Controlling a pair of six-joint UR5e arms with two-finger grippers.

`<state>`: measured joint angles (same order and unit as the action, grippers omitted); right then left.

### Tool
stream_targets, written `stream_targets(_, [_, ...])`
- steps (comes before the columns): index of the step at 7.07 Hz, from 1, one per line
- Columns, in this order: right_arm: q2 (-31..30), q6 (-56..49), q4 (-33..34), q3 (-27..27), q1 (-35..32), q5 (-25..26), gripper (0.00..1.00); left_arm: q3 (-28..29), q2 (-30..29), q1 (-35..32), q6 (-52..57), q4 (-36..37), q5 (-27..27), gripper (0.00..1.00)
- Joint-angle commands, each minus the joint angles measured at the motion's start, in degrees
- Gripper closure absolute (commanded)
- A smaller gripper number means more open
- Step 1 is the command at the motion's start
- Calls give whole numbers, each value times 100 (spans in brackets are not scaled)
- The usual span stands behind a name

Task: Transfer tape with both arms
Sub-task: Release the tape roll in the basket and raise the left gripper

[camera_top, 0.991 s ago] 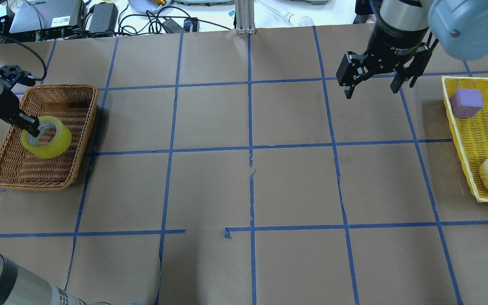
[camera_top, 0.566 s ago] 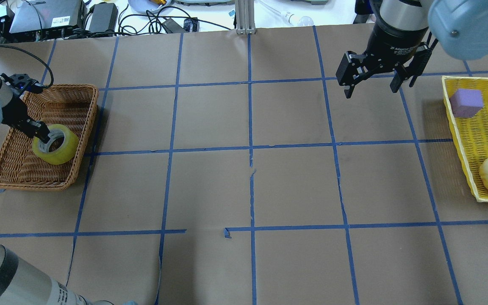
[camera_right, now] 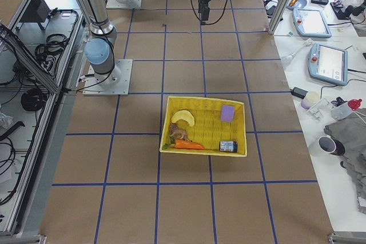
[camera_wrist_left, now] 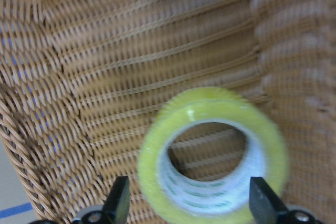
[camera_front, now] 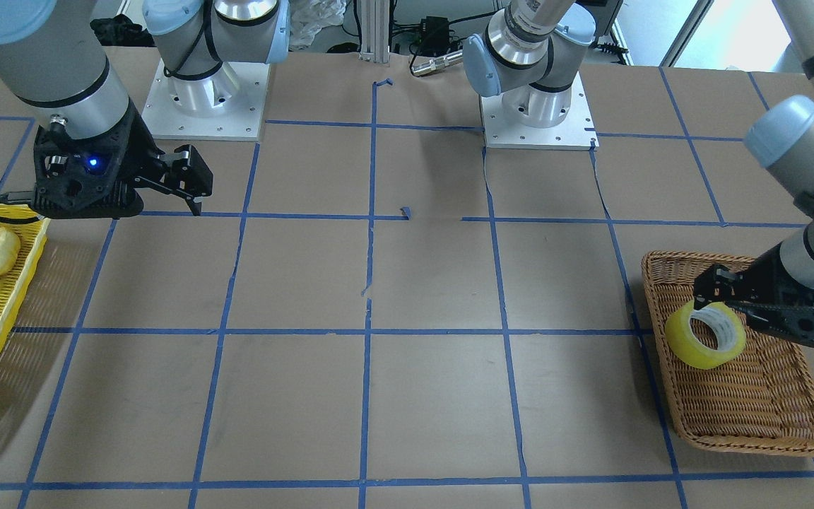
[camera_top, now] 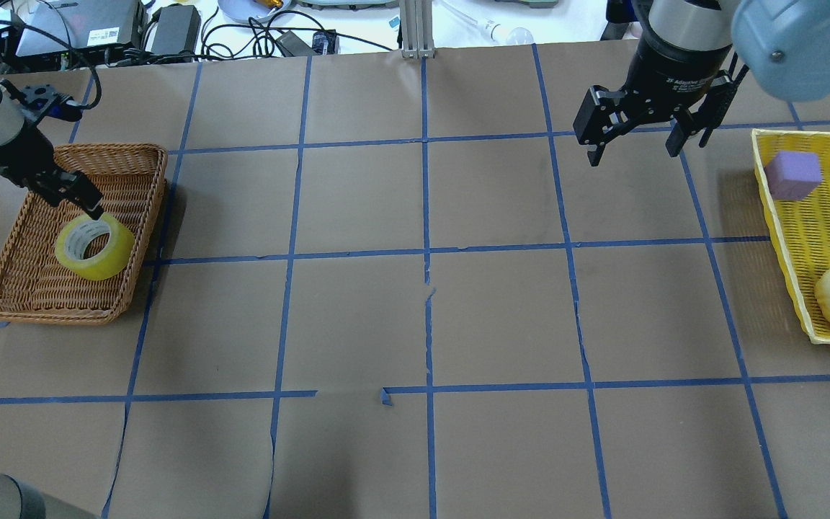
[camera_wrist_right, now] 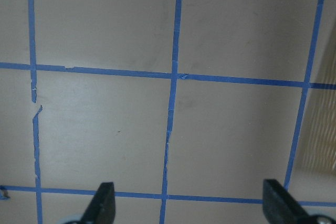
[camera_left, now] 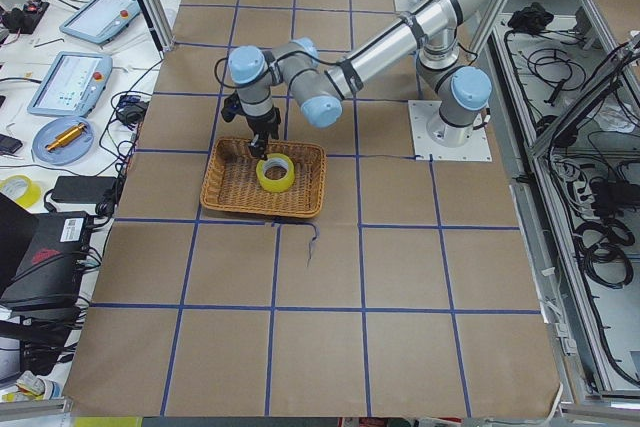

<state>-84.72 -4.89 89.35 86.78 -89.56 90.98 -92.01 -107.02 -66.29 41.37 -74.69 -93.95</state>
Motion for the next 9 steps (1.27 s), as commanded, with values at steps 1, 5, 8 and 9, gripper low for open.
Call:
stream_targets(1, [-18, -4, -5, -3, 0, -1, 0, 323, 741, -1047, -1816, -1308, 52, 17])
stream_targets(5, [-19, -4, -5, -3, 0, -1, 0, 384, 1201, -3045, -4646, -1286, 77, 0])
stream_targets(8, [-18, 5, -5, 5, 0, -19, 0, 333, 1437, -3118, -4629, -1294, 87, 0])
stream_targets(9, [-19, 5, -5, -3, -8, -27, 0, 324, 1482, -3118, -4621, -1303, 96, 0])
